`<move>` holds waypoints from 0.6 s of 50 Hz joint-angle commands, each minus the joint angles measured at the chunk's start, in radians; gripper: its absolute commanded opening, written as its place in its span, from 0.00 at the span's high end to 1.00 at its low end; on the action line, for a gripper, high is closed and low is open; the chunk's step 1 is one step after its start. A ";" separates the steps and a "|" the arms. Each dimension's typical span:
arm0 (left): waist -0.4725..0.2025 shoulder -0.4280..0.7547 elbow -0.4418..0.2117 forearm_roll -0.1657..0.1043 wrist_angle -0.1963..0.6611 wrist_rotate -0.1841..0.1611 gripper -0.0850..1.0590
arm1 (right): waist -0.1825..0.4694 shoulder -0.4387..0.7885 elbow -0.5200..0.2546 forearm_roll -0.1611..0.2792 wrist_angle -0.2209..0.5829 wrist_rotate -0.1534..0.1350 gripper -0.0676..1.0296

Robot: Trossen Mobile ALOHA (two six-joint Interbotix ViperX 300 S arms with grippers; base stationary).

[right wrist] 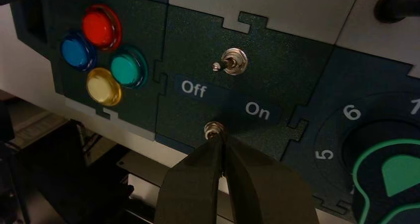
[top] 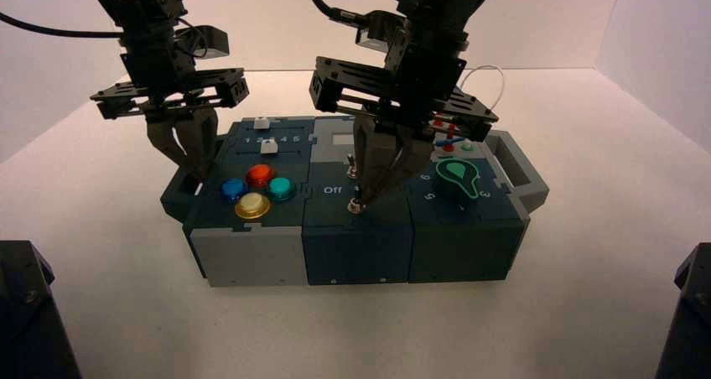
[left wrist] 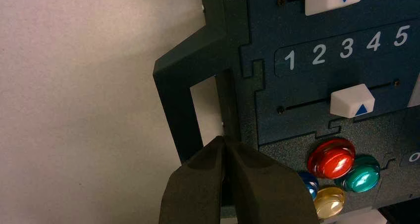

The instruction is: Flip the bottom switch off with the right gripper.

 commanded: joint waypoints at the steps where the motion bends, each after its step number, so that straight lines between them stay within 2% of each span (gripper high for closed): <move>1: -0.017 0.034 0.006 -0.002 -0.006 0.011 0.95 | 0.038 -0.021 -0.044 0.009 0.003 0.003 0.96; 11: -0.015 0.034 0.005 -0.002 -0.002 0.011 0.95 | 0.038 -0.031 -0.035 0.006 0.012 0.006 0.96; 23: -0.017 -0.006 0.011 -0.002 0.002 0.011 0.95 | 0.031 -0.077 0.063 -0.017 -0.017 0.006 0.96; 30: -0.017 -0.038 0.021 -0.002 0.002 0.011 0.95 | 0.029 -0.120 0.077 -0.018 -0.037 0.006 0.96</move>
